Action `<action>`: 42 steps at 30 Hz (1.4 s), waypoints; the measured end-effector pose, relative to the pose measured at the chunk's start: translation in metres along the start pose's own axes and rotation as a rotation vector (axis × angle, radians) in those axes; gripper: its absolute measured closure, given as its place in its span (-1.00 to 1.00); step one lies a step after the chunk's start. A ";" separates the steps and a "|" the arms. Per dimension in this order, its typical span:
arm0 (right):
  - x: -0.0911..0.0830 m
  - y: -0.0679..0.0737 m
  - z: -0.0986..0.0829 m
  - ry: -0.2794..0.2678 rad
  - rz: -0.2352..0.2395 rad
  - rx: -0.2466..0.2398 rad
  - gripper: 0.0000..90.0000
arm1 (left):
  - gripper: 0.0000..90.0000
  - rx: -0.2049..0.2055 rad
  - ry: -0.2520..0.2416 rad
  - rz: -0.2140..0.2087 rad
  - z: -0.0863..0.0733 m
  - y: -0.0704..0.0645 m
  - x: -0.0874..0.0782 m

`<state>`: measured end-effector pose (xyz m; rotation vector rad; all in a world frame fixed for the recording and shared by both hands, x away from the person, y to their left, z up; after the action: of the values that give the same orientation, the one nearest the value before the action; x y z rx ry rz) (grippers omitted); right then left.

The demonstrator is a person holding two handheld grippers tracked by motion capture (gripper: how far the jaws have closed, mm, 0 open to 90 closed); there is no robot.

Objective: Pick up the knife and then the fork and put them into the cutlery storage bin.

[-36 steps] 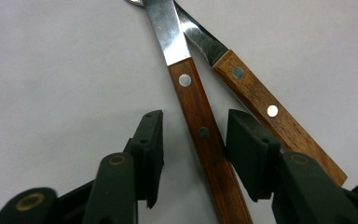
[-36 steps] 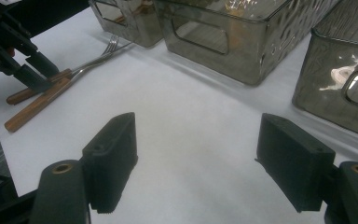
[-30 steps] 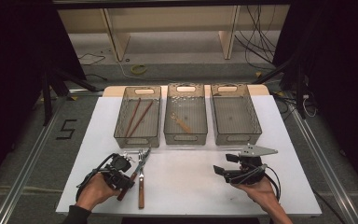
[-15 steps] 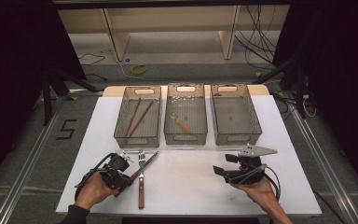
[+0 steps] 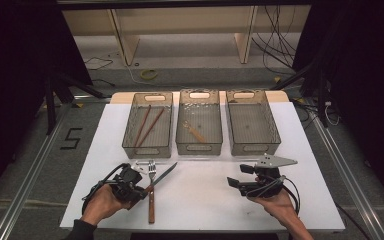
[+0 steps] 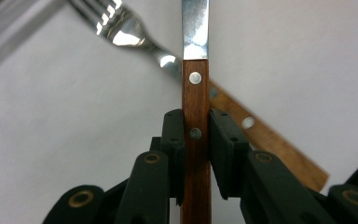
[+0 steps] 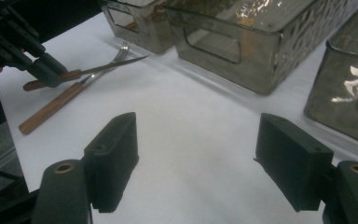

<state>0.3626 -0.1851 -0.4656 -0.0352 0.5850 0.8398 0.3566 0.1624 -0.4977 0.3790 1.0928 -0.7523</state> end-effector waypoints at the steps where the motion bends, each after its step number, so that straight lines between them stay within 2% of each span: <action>1: 0.000 0.002 0.001 -0.001 0.002 -0.003 -0.33 | 0.69 0.016 0.007 -0.009 0.002 -0.003 -0.001; 3: 0.000 0.005 0.004 -0.007 0.016 -0.017 -0.33 | 0.69 0.032 -0.007 -0.019 0.006 -0.010 -0.001; 6: 0.000 0.015 0.012 -0.019 0.043 -0.052 -0.33 | 0.69 0.068 -0.004 -0.042 0.012 -0.020 0.001; 12: 0.006 0.045 0.022 -0.006 0.122 -0.189 -0.33 | 0.69 0.161 0.005 -0.099 0.028 -0.046 0.005; 17: 0.016 0.064 0.023 0.049 0.190 -0.288 -0.33 | 0.69 0.231 0.007 -0.133 0.039 -0.068 0.008; 25: 0.030 0.082 0.016 0.138 0.256 -0.413 -0.31 | 0.69 0.325 0.020 -0.170 0.049 -0.094 0.013; 34: 0.040 0.093 0.003 0.257 0.322 -0.543 -0.24 | 0.69 0.395 0.026 -0.195 0.054 -0.114 0.014; 35: 0.041 0.095 0.001 0.277 0.323 -0.551 -0.22 | 0.69 0.398 0.023 -0.201 0.054 -0.116 0.014; 36: 0.042 0.094 0.000 0.287 0.325 -0.579 -0.21 | 0.69 0.402 0.023 -0.204 0.054 -0.117 0.014; 39: 0.046 0.095 -0.003 0.313 0.322 -0.604 -0.15 | 0.69 0.421 0.029 -0.205 0.055 -0.120 0.014; 42: 0.048 0.098 -0.007 0.342 0.330 -0.632 -0.07 | 0.69 0.416 0.026 -0.209 0.055 -0.122 0.015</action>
<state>0.3145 -0.0875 -0.4762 -0.6841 0.6319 1.3304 0.3097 0.0378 -0.4774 0.6339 1.0062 -1.1691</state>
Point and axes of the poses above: each handheld gripper's, and its own axes: x roughly forward along the jaws, z roughly out of its top, y roughly to its left, the point moved 5 cm from there along x, roughly forward along the jaws, and after that the axes turned 2 degrees about -y, right-handed, at the moved point
